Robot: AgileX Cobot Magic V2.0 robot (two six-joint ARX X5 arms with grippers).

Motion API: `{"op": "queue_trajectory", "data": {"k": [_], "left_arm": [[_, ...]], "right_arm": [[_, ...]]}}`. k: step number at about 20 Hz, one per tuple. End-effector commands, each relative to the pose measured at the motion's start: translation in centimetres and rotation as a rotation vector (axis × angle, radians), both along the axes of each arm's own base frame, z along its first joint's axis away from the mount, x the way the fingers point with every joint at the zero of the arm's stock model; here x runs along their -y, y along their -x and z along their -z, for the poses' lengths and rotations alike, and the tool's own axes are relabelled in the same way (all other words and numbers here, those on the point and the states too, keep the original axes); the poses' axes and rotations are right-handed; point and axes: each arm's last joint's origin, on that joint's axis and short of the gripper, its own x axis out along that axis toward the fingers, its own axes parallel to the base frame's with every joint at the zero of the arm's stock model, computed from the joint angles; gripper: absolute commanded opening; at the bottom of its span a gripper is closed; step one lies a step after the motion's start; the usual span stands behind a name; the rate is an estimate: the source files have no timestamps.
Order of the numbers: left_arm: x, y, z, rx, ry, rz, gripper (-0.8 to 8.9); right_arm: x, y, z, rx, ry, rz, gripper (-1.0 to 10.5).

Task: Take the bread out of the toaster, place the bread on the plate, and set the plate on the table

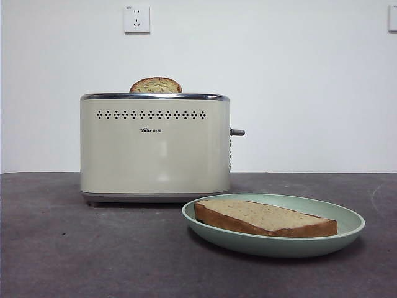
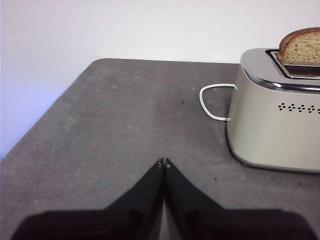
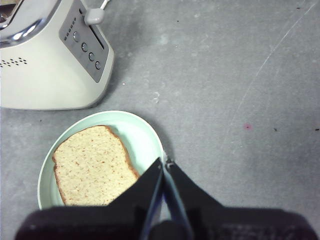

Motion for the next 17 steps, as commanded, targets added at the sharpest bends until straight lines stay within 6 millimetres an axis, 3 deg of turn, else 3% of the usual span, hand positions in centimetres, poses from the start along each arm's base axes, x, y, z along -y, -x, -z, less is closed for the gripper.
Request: {"op": "queue_trajectory", "data": {"k": [1, 7, 10, 12, 17], "left_arm": [[0.0, 0.0, 0.0, 0.008, 0.016, -0.006, -0.01], [-0.2, 0.0, -0.3, 0.043, -0.028, -0.084, -0.01], [-0.3, 0.0, -0.2, 0.075, 0.135, -0.035, -0.01], [0.1, -0.8, 1.5, 0.076, 0.166, 0.038, -0.01], [1.0, -3.9, 8.6, 0.2, 0.268, 0.269, -0.01]], "right_arm": [[0.0, 0.0, 0.1, -0.001, -0.009, 0.011, 0.0], [0.0, 0.0, 0.1, -0.001, -0.009, 0.011, 0.0], [0.0, 0.0, 0.1, -0.001, -0.009, 0.011, 0.0], [0.0, 0.0, 0.1, -0.001, -0.009, 0.011, 0.0], [0.0, 0.0, 0.1, -0.001, -0.009, 0.011, 0.0]]}}
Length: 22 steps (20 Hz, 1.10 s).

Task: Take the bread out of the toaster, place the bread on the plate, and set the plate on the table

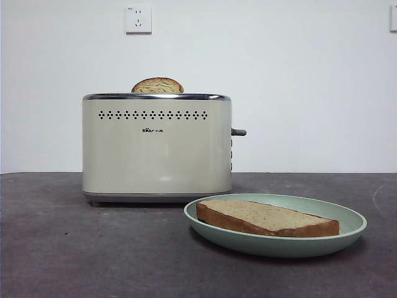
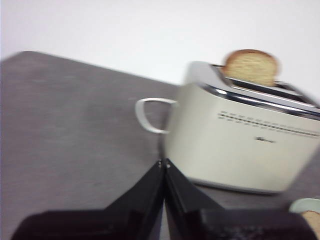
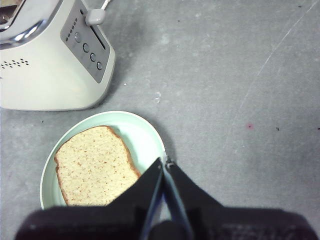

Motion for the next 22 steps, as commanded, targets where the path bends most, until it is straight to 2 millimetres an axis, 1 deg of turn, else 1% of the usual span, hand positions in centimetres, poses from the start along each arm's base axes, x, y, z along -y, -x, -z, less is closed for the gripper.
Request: {"op": "queue_trajectory", "data": {"k": [1, 4, 6, 8, 11, 22], "left_arm": [[0.1, -1.1, 2.6, 0.046, 0.01, 0.08, -0.01], [0.0, -1.4, 4.9, -0.027, -0.062, 0.073, -0.01], [-0.2, -1.3, 5.6, -0.086, -0.108, 0.065, -0.01], [-0.3, -1.3, 5.6, -0.081, -0.144, 0.091, -0.01], [-0.5, -1.4, 5.6, -0.081, -0.144, 0.093, -0.01], [-2.3, -1.5, 5.5, -0.085, -0.135, -0.096, -0.01]], "right_arm": [[0.0, 0.0, 0.1, 0.0, -0.003, 0.007, 0.0], [0.0, 0.0, 0.1, 0.0, -0.003, 0.007, 0.0], [0.0, 0.0, 0.1, 0.0, -0.003, 0.007, 0.0], [0.0, 0.0, 0.1, 0.0, -0.003, 0.007, 0.0], [0.0, 0.0, 0.1, 0.0, -0.003, 0.007, 0.0], [0.0, 0.0, 0.1, 0.0, -0.003, 0.006, 0.0]]}}
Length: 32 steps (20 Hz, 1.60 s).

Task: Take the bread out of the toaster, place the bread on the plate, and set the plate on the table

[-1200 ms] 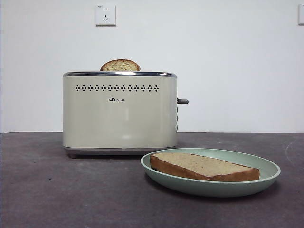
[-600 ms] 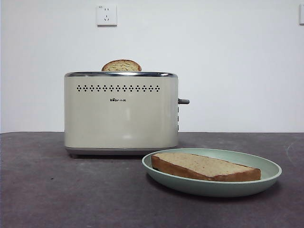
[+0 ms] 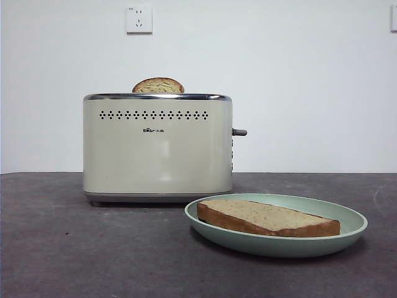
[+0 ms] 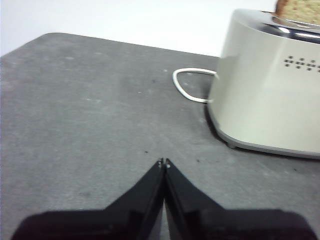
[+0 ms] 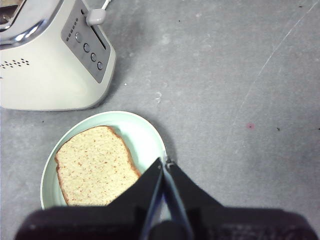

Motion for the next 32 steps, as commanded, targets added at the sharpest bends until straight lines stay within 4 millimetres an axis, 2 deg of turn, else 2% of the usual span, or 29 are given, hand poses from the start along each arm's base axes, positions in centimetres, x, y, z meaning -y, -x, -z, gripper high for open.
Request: {"op": "queue_trajectory", "data": {"k": [1, 11, 14, 16, 17, 19, 20, 22, 25, 28, 32], "left_arm": [[-0.2, 0.0, 0.4, -0.007, -0.006, -0.017, -0.01], [-0.2, 0.0, 0.4, -0.007, -0.006, -0.018, -0.01], [-0.2, 0.0, 0.4, -0.007, -0.006, -0.018, -0.01], [-0.2, 0.0, 0.4, -0.007, -0.006, -0.018, -0.01], [-0.2, 0.0, 0.4, -0.007, -0.006, -0.018, -0.01], [-0.2, 0.0, 0.4, -0.007, -0.006, -0.018, -0.01], [-0.2, 0.0, 0.4, -0.007, -0.006, -0.018, -0.01], [-0.2, 0.0, 0.4, -0.007, -0.006, -0.018, -0.01], [-0.2, 0.0, 0.4, -0.007, -0.006, -0.018, -0.01], [-0.2, 0.0, 0.4, -0.007, -0.006, -0.018, -0.01], [-0.2, 0.0, 0.4, -0.007, -0.006, -0.018, -0.01]], "right_arm": [[0.0, 0.0, 0.1, 0.0, -0.003, 0.007, 0.0], [0.0, -0.1, 0.1, 0.004, -0.001, 0.008, 0.0], [0.3, -0.2, 0.0, 0.041, 0.093, 0.036, 0.0], [1.0, 0.0, -0.4, 0.107, 0.259, 0.086, 0.0], [1.5, 0.0, -0.9, 0.179, 0.283, 0.151, 0.0], [2.2, 0.5, -1.2, 0.404, 0.152, 0.252, 0.0], [2.3, 1.0, -0.4, 0.501, 0.099, 0.29, 0.0], [2.5, 1.9, 3.1, 0.598, 0.083, 0.324, 0.0], [2.6, 2.7, 10.0, 0.485, 0.082, 0.316, 0.0], [2.8, 3.4, 13.2, 0.465, 0.059, 0.334, 0.0], [3.1, 3.7, 15.5, 0.431, 0.029, 0.353, 0.0]]}}
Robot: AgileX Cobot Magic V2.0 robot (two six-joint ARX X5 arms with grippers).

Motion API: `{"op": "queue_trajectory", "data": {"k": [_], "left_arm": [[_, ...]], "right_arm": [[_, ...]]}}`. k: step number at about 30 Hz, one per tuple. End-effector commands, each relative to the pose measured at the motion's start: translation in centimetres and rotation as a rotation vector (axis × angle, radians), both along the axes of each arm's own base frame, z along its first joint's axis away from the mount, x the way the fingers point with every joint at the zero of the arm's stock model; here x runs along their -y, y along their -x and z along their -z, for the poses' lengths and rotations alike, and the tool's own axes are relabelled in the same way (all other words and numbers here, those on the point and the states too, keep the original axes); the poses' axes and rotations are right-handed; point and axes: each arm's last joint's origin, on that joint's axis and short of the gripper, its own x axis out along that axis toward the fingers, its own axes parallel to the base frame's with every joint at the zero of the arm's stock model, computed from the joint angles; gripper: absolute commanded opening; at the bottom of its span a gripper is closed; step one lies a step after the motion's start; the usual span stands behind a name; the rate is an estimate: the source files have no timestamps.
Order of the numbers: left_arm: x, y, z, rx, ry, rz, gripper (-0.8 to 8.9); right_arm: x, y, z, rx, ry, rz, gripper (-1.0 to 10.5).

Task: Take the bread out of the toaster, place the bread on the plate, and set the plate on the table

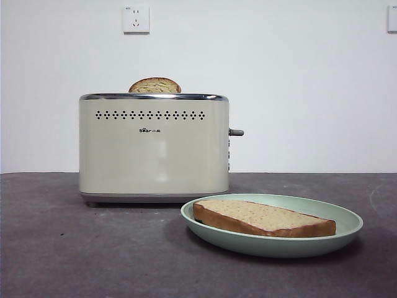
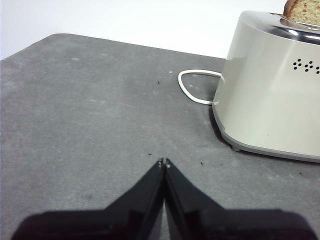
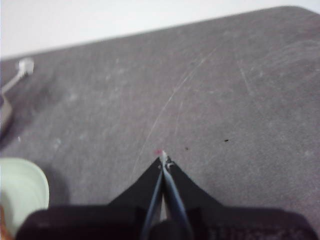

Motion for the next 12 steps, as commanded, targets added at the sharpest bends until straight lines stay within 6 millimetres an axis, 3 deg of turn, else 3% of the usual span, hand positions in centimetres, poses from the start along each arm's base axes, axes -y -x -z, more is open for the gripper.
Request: {"op": "queue_trajectory", "data": {"k": [1, 4, 8, 12], "left_arm": [[-0.02, -0.05, 0.39, -0.006, -0.006, 0.002, -0.01], [-0.02, -0.05, 0.38, -0.005, -0.006, 0.002, -0.01], [-0.02, -0.05, 0.38, -0.005, -0.007, 0.002, -0.01], [-0.02, -0.06, 0.37, -0.004, -0.007, 0.002, -0.01]], "right_arm": [[0.4, 0.16, 0.81, -0.026, -0.033, 0.019, 0.0], [0.91, 0.36, 1.17, -0.064, -0.006, 0.058, 0.0], [0.9, 0.8, 0.32, 0.033, 0.097, 0.027, -0.1], [0.86, 0.8, 0.29, 0.037, 0.085, 0.037, 0.0]]}}
